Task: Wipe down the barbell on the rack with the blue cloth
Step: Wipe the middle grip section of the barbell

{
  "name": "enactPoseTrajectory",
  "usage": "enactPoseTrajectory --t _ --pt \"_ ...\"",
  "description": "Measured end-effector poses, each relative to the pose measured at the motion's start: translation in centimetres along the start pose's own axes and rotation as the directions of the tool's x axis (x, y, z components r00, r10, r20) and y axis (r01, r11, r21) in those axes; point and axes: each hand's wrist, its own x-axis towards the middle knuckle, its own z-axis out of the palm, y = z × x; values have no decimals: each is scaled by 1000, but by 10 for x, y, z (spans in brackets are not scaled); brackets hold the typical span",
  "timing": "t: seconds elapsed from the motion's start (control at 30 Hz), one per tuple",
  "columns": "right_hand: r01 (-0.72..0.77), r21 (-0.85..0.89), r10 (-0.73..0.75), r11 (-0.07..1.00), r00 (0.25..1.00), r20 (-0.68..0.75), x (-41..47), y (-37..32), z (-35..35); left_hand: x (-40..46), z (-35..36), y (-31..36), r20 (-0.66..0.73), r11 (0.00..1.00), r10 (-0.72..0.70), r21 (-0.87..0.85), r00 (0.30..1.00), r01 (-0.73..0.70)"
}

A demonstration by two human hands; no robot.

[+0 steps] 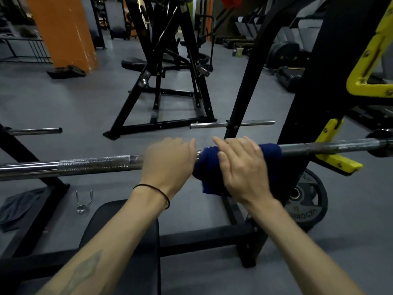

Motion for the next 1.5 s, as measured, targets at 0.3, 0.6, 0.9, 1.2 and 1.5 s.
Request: enactPoseTrajectory --t 0.3,0.6,0.9,1.2,1.5 --pt "-461 22 456 887 866 -204 0 19 4 2 6 38 30 995 -53 -82 998 56" --pt "-219 -126 212 968 975 -66 -11 83 -30 11 4 38 22 994 -103 -19 994 104" --pt "-186 7 186 982 978 -98 2 9 3 23 3 40 137 986 -164 21 977 163" --pt "-431 -106 419 896 901 -114 0 62 -18 35 -9 44 338 981 -191 46 922 186" --pt "-183 -54 183 982 983 -6 -6 47 -21 11 5 30 57 995 -79 -60 995 82"
